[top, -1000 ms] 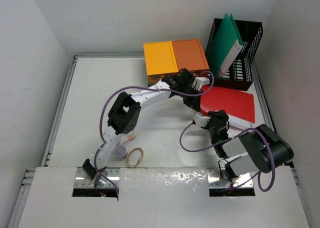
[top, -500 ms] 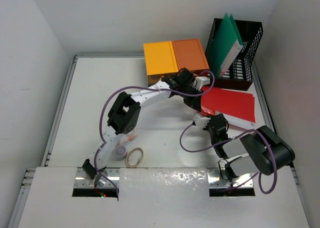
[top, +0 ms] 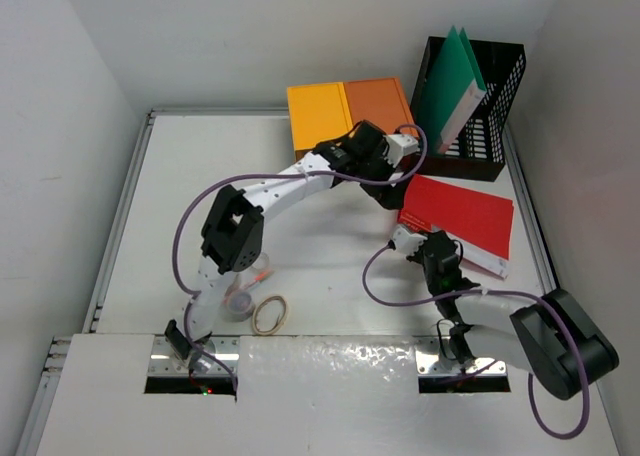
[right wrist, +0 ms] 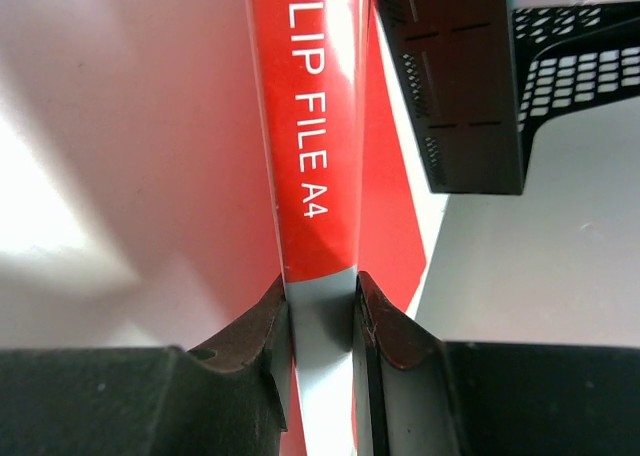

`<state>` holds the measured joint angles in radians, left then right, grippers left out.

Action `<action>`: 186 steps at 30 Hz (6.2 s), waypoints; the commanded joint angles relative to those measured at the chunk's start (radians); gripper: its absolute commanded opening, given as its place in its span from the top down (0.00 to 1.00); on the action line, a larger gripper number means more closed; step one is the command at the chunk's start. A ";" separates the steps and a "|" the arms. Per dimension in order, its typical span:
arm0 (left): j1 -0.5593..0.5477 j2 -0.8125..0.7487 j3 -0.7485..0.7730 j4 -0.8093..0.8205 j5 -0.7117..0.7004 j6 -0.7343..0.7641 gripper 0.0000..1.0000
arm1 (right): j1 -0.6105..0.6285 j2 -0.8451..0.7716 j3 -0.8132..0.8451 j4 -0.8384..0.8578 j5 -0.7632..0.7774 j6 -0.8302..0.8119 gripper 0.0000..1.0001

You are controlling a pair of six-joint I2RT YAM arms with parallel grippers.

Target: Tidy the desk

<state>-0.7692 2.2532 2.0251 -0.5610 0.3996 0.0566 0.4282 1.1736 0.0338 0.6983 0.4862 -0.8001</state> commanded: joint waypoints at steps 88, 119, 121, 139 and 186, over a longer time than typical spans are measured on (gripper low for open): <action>0.370 -0.854 -0.496 -0.091 -0.216 0.209 0.09 | 0.017 -0.295 1.265 -1.145 0.327 0.584 1.00; 0.515 -0.830 -0.569 -0.076 -0.255 0.259 0.09 | -0.526 0.164 1.476 -0.778 -0.434 0.794 1.00; 0.515 -0.816 -0.566 -0.071 -0.258 0.253 0.09 | -0.542 0.187 1.479 -0.734 -0.481 0.835 1.00; 0.518 -0.751 -0.523 -0.079 -0.393 0.272 0.08 | -0.575 0.340 1.545 -0.514 -0.586 0.888 1.00; 0.535 -0.695 -0.378 -0.131 -0.556 0.270 0.08 | -0.588 0.365 1.571 -0.413 -0.518 0.661 1.00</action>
<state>-0.2470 1.5494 1.6051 -0.7219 -0.1566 0.3351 -0.1547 1.6199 1.6135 0.1860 -0.0566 -0.1337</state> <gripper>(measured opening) 0.924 0.173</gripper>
